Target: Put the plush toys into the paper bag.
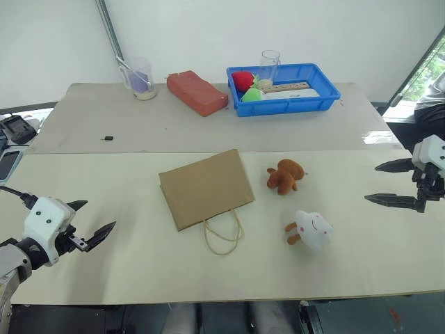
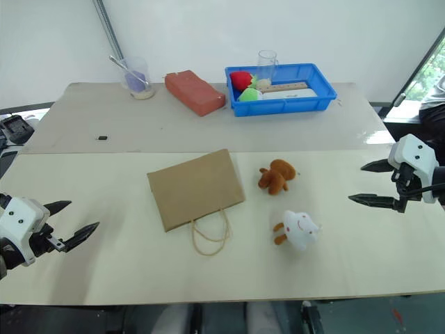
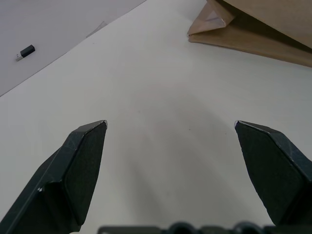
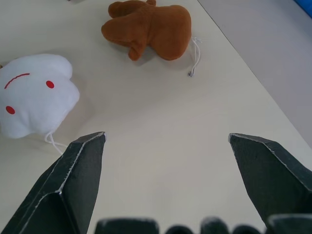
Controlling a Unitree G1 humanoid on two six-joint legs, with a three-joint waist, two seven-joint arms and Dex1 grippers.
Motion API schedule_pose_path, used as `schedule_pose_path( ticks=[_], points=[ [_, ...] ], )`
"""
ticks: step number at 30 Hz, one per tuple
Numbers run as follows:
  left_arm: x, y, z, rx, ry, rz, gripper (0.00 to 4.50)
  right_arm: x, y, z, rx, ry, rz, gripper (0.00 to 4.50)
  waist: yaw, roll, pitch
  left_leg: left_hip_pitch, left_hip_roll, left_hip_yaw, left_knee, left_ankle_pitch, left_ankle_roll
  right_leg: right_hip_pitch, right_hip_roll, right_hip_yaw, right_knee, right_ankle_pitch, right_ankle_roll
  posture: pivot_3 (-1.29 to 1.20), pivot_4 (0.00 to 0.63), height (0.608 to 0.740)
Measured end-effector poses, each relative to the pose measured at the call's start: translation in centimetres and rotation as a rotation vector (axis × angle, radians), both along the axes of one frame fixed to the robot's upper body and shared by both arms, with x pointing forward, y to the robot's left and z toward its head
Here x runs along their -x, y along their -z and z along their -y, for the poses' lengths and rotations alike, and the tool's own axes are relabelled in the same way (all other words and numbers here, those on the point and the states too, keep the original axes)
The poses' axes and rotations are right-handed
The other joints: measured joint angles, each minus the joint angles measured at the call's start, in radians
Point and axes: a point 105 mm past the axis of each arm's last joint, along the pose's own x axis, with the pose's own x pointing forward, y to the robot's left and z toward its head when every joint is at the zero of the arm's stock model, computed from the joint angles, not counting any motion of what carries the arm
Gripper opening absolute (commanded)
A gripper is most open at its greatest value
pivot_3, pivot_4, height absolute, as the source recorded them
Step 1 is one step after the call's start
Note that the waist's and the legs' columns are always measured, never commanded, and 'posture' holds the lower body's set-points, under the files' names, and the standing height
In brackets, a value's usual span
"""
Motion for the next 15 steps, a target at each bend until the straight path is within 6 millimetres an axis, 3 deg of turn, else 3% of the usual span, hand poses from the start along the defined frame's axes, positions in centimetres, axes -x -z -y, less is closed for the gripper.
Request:
schedule_pose_path(
  ticks=[15],
  points=[
    [0.4,-0.1,0.6,0.088,0.048,-0.015,4.48,-0.7,0.5,-1.3,-0.026,-0.046,0.004,4.5,0.0,0.0,0.0,0.0,0.0,0.0,0.0,0.0,0.0,0.0,0.0,0.0,0.0,0.0,0.0,0.0,0.15,0.74]
  ],
)
